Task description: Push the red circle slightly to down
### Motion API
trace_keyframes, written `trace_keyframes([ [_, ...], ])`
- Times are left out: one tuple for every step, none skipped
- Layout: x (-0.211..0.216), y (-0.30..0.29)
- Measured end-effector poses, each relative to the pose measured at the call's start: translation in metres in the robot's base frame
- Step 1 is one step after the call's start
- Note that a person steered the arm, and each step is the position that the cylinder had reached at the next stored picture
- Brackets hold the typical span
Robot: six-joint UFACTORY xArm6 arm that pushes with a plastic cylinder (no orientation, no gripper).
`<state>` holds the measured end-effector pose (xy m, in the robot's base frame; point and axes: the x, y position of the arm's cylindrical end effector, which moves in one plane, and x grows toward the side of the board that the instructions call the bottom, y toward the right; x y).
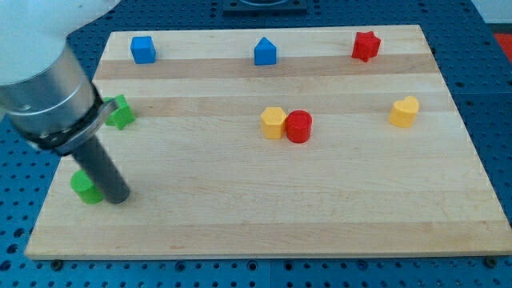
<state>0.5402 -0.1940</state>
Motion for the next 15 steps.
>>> trace_keyframes([
  [-0.045,0.002],
  [-0.056,-0.025],
  [-0.061,-0.035],
  [-0.067,-0.034],
  [-0.131,-0.008],
  [-0.168,0.053],
  [-0.178,0.135],
  [-0.18,0.169],
  [-0.18,0.178],
  [-0.186,0.201],
  [-0.186,0.233],
  [-0.163,0.237],
  [-0.136,0.237],
  [-0.114,0.235],
  [-0.109,0.23],
])
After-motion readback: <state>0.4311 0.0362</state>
